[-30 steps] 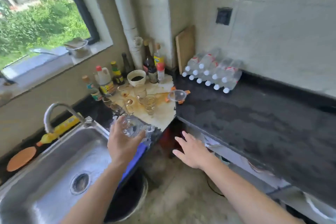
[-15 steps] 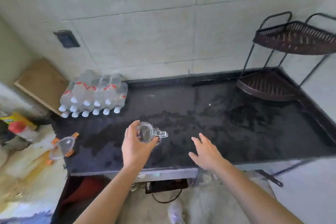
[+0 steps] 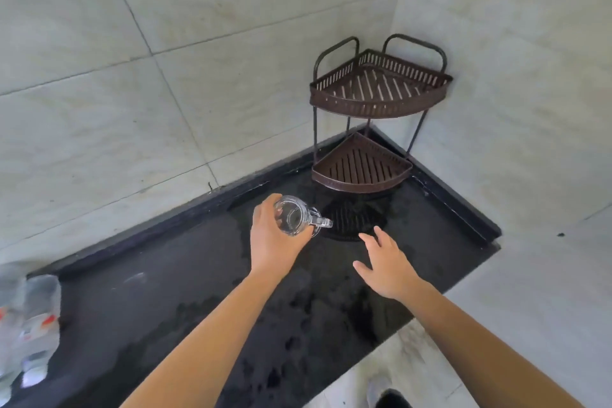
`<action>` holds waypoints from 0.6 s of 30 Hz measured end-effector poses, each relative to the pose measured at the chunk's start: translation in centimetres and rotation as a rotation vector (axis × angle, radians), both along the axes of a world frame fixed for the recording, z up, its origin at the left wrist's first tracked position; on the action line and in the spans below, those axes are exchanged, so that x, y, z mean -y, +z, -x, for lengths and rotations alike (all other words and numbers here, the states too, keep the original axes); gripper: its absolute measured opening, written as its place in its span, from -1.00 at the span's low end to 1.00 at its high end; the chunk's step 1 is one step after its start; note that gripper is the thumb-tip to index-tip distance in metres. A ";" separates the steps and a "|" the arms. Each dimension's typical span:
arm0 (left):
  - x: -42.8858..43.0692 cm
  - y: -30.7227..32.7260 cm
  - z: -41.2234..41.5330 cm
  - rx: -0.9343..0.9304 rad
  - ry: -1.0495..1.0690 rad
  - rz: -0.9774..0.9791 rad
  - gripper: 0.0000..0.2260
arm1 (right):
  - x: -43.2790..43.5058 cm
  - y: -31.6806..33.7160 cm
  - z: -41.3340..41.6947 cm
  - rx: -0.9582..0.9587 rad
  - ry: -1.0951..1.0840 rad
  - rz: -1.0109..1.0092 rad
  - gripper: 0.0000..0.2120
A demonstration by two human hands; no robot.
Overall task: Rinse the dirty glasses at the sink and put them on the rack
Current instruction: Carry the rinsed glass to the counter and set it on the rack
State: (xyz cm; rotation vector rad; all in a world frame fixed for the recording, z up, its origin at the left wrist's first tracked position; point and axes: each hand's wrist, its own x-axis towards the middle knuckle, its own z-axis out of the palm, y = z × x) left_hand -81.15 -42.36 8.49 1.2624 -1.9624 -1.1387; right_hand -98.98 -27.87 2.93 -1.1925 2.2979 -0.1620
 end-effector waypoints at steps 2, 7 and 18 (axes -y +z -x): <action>0.9 -0.8 4.4 0.013 -0.054 0.016 -0.39 | 0.7 -1.3 3.5 0.011 -0.047 0.004 -0.32; 2.7 -4.0 15.0 0.052 -0.030 -0.025 -0.35 | 3.3 -5.1 12.0 0.059 -0.116 0.023 -0.23; 9.4 -9.7 32.1 0.224 0.076 0.047 -0.27 | 8.8 -12.6 25.1 -0.086 0.142 0.090 -0.17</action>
